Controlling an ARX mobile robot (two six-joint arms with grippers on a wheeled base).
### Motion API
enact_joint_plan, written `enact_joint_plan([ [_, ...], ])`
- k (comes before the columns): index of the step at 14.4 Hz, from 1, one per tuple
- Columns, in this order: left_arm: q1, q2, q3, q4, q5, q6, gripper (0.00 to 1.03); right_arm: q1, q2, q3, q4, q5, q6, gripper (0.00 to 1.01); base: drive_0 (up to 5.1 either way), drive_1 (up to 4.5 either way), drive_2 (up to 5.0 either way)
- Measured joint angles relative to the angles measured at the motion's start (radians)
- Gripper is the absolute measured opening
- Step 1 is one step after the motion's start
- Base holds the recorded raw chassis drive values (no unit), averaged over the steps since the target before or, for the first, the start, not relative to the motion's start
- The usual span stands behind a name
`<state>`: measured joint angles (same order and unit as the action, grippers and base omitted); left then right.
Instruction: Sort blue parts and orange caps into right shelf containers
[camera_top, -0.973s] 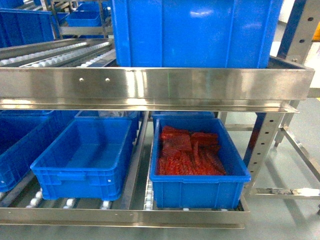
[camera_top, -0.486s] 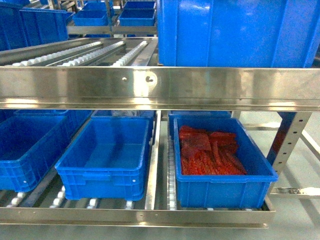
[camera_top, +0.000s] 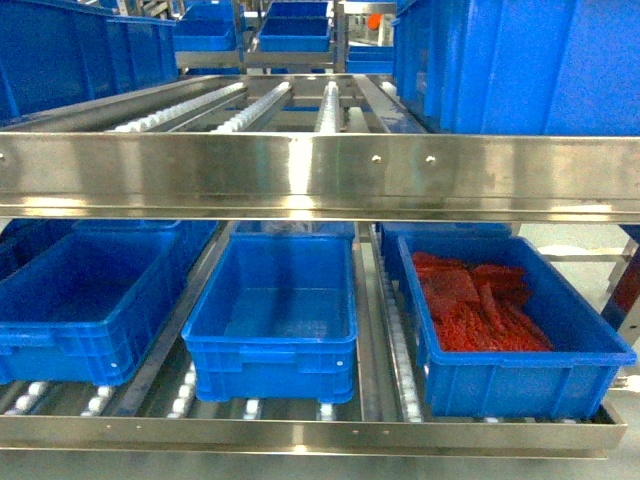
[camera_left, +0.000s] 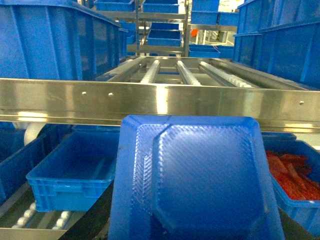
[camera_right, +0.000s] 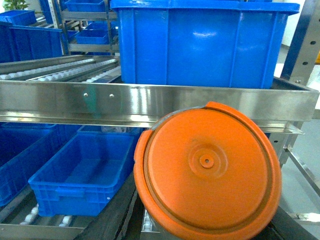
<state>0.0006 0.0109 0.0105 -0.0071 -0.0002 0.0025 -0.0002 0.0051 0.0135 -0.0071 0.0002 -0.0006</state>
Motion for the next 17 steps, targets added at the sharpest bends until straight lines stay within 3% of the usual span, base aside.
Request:
enact_joint_plan([
  [17,0.0,0.0,0.0,0.0,-0.001,0.0,0.43,0.0,0.0,0.0,0.0,0.0,0.0,0.42,-4.9,2.59,2.5],
])
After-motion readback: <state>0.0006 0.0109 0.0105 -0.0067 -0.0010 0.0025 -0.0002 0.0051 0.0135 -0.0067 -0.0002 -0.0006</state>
